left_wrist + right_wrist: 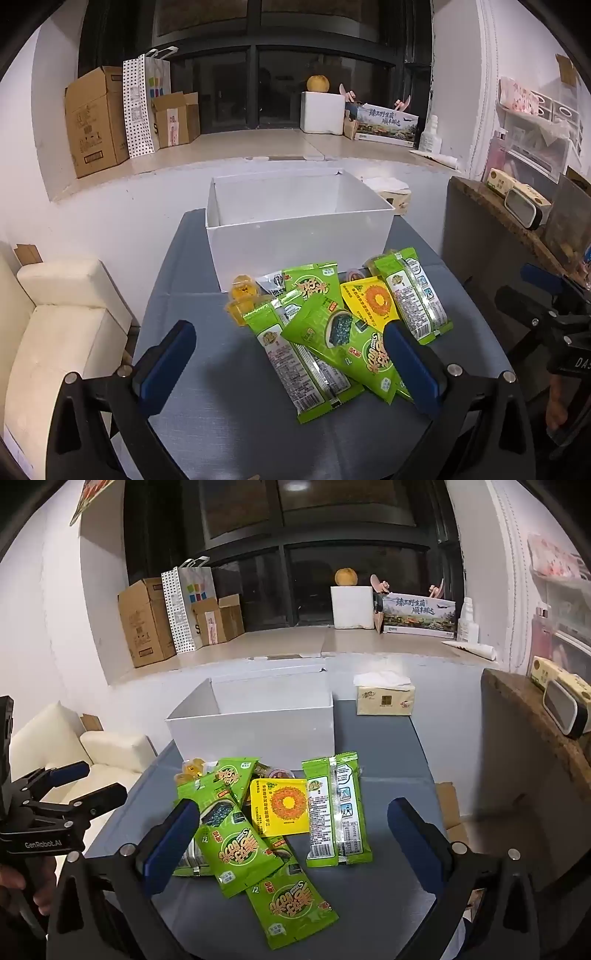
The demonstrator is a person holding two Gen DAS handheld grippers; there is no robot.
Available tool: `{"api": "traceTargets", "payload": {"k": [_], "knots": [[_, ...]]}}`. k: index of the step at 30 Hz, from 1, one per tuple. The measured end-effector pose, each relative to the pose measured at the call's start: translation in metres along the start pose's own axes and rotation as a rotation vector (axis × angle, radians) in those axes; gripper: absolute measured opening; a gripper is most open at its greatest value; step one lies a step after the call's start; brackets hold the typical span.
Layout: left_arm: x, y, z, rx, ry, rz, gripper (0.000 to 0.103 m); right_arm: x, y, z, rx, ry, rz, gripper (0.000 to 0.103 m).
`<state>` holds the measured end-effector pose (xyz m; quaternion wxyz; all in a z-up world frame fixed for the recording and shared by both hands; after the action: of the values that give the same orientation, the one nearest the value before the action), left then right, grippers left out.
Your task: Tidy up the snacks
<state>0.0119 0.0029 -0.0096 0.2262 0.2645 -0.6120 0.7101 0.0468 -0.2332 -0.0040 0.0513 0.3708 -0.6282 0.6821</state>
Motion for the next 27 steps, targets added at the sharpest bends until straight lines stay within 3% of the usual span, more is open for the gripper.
{"api": "traceTargets", "payload": {"k": [5,27], "knots": [[0.007,0.003,0.011,-0.018,-0.035,0.027,0.103,-0.002,0.002,0.004,0.003,0.000,-0.008,0.103],[0.000,0.005,0.003,-0.002,-0.009,-0.008,0.103,-0.006,0.003,-0.003,0.018,0.007,-0.034,0.103]]}}
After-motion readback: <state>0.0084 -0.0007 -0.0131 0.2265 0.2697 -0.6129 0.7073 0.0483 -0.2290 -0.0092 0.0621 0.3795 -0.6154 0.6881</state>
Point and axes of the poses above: each gripper's, at about its wrist camera, not at the fingertips, and x roughly against the way its jaws point, z to its right, y to its underside, the point moved 1 cm from there along -x, roughly the way its jaws point, and after that the axes turned 4 degrees about x, right-handed, at the moved point
